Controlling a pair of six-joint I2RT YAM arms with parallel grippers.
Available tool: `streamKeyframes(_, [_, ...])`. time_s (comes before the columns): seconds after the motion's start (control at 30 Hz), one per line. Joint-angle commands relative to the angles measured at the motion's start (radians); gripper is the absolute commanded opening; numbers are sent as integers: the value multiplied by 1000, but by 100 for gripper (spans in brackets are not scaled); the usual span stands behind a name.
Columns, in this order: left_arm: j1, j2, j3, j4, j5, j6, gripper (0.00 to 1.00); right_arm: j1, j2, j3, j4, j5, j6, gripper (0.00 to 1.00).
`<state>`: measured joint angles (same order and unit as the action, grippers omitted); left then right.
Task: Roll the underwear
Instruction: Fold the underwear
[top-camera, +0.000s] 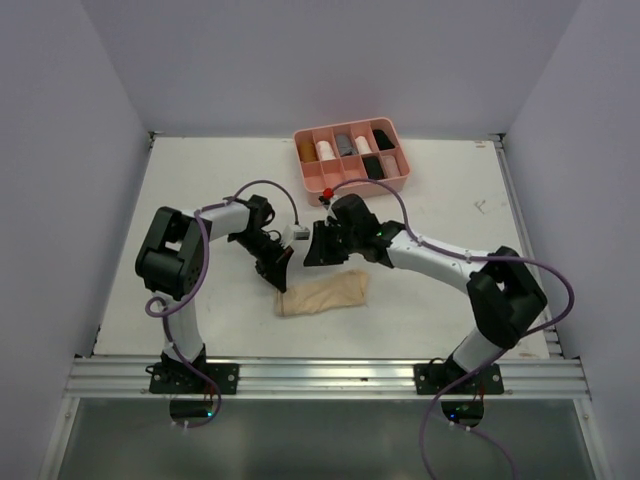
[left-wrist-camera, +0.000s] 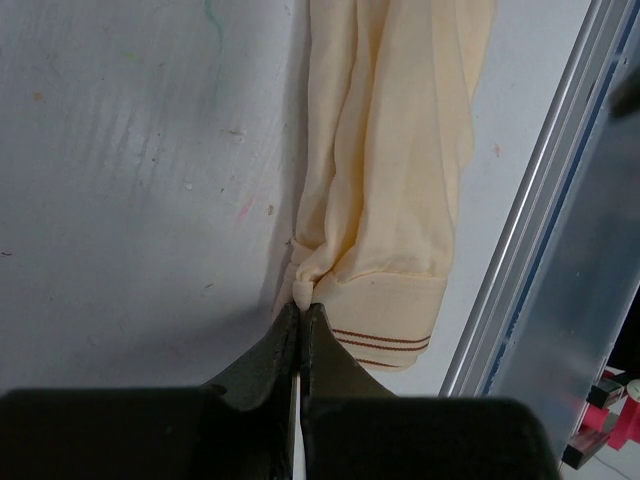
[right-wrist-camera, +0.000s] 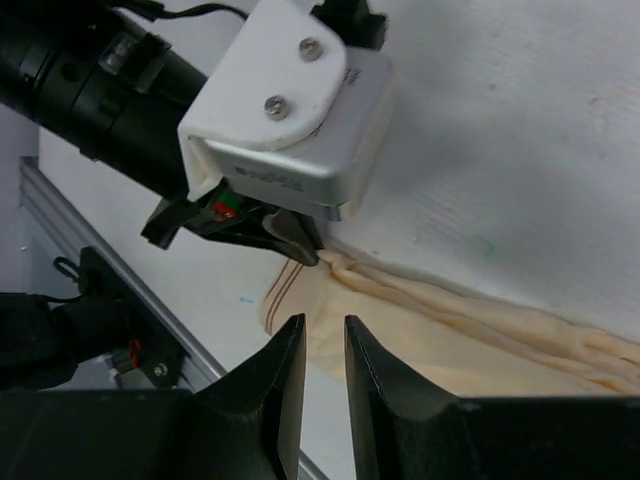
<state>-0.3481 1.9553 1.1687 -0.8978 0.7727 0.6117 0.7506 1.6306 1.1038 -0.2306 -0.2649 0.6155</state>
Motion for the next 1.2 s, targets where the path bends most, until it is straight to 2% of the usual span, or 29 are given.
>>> streamKeyframes(0.0, [3, 65, -37, 96, -197, 13, 0, 26, 38, -79, 195, -115, 142, 26])
streamKeyframes(0.07, [4, 65, -41, 97, -200, 13, 0, 27, 60, -108, 286, -132, 177, 26])
streamKeyframes(0.33, [18, 51, -32, 94, -190, 5, 4, 26, 224, -188, 424, -140, 190, 25])
streamKeyframes(0.43, [37, 19, -26, 80, -159, 13, 18, 26, 252, -193, 441, -131, 188, 24])
streamKeyframes(0.47, [50, 5, -27, 77, -141, 16, 28, 26, 258, -191, 441, -131, 188, 24])
streamKeyframes(0.57, [96, -56, -15, 77, -104, 14, 38, 26, 276, -194, 436, -114, 185, 23])
streamKeyframes(0.63, [153, -105, 20, 68, -76, 10, 41, 26, 282, -193, 439, -115, 181, 23])
streamKeyframes(0.73, [224, -142, 92, 4, 11, 58, 44, 26, 291, -188, 439, -120, 178, 23])
streamKeyframes(0.83, [233, -151, 143, -71, 43, 131, 45, 26, 298, -180, 432, -120, 164, 23])
streamKeyframes(0.87, [233, -153, 150, -101, 100, 150, 45, 26, 299, -173, 429, -119, 161, 23])
streamKeyframes(0.9, [233, -147, 160, -145, 132, 236, 45, 26, 302, -170, 422, -116, 155, 23])
streamKeyframes(1.07, [141, -84, 172, -394, 268, 455, 34, 26, 302, -150, 407, -119, 153, 23])
streamKeyframes(1.13, [92, -87, 119, -376, 306, 456, 32, 26, 302, -147, 401, -120, 150, 23])
streamKeyframes(1.17, [80, -99, 94, -339, 332, 400, 32, 26, 301, -141, 396, -120, 147, 23])
